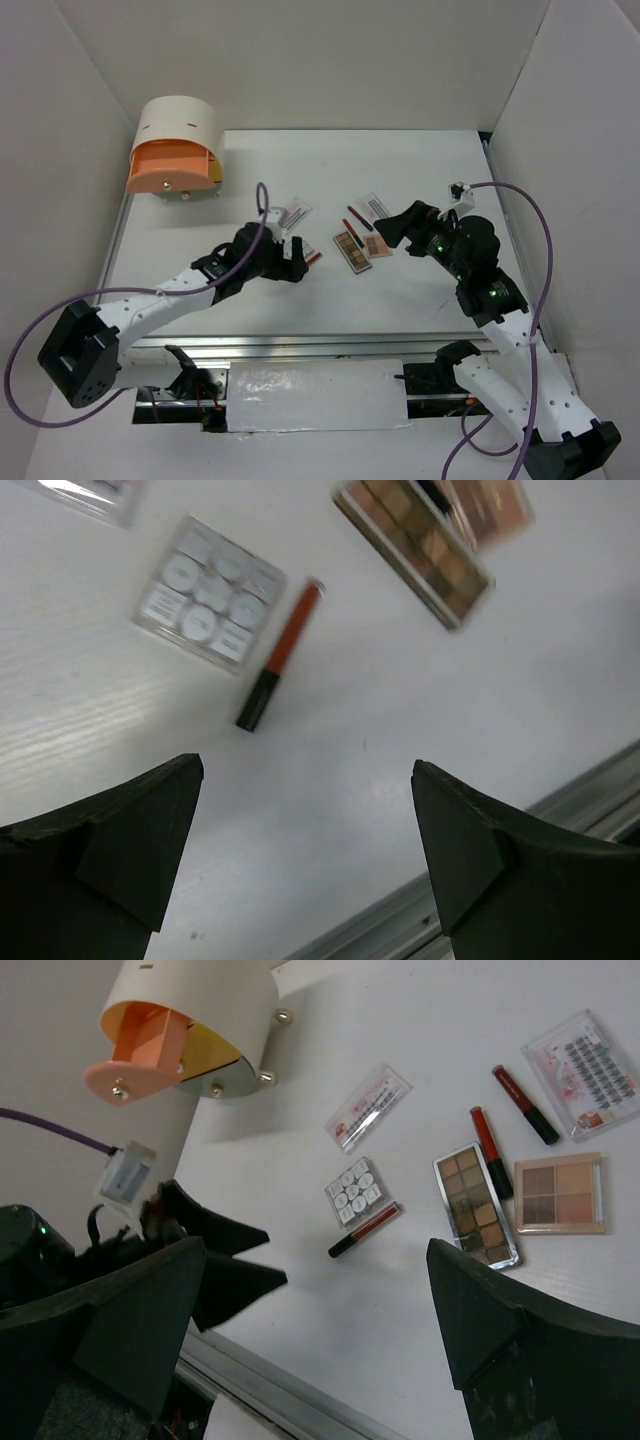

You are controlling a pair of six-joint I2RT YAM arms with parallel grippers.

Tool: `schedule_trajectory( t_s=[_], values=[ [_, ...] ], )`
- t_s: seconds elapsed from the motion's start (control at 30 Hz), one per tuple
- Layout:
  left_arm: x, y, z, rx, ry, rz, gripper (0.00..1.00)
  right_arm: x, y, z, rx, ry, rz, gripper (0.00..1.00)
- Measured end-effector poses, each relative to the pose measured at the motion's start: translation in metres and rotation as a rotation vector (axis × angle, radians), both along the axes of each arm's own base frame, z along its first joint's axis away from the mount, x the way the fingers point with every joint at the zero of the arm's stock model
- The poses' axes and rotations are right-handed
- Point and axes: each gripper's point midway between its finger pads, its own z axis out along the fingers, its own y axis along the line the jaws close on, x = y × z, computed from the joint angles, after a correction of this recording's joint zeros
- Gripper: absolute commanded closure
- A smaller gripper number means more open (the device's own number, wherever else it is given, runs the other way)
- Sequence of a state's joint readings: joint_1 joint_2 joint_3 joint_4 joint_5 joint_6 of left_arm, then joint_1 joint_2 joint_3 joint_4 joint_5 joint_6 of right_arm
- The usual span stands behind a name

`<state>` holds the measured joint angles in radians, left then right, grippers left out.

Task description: Organize the makeup

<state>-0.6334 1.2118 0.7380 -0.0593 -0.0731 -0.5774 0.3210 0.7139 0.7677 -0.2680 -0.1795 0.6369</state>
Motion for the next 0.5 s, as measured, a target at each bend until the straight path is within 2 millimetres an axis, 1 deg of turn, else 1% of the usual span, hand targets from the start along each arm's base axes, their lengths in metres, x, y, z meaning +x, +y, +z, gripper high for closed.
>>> schedule_trajectory(
  t_s=[0.1, 0.13, 0.2, 0.27, 0.37, 0.43, 0.5],
  values=[
    [-0.027, -0.031, -0.023, 0.086, 0.028, -0.150, 0.02, -0.003, -0.004, 0.001, -0.009, -0.006, -0.012, 0.00],
    [-0.032, -0.039, -0.029, 0.115, 0.033, -0.190, 0.03, -0.004, -0.005, 0.001, -0.013, -0.006, -0.016, 0.00],
    [-0.034, -0.054, -0.042, 0.170, 0.044, -0.241, 0.06, -0.005, -0.007, -0.001, -0.020, -0.001, -0.022, 0.00],
    [-0.030, -0.057, -0.058, 0.229, 0.067, -0.242, 0.07, -0.008, -0.008, -0.001, -0.025, 0.000, -0.025, 0.00],
    [-0.024, -0.051, -0.078, 0.309, 0.092, -0.217, 0.07, -0.009, -0.009, 0.000, -0.028, -0.006, -0.024, 0.00],
    [-0.022, -0.044, -0.085, 0.345, 0.101, -0.196, 0.07, -0.010, -0.009, -0.001, -0.033, -0.007, -0.023, 0.00],
    [-0.017, -0.042, -0.085, 0.369, 0.097, -0.180, 0.08, -0.010, -0.010, -0.002, -0.036, -0.004, -0.023, 0.00]
  ],
)
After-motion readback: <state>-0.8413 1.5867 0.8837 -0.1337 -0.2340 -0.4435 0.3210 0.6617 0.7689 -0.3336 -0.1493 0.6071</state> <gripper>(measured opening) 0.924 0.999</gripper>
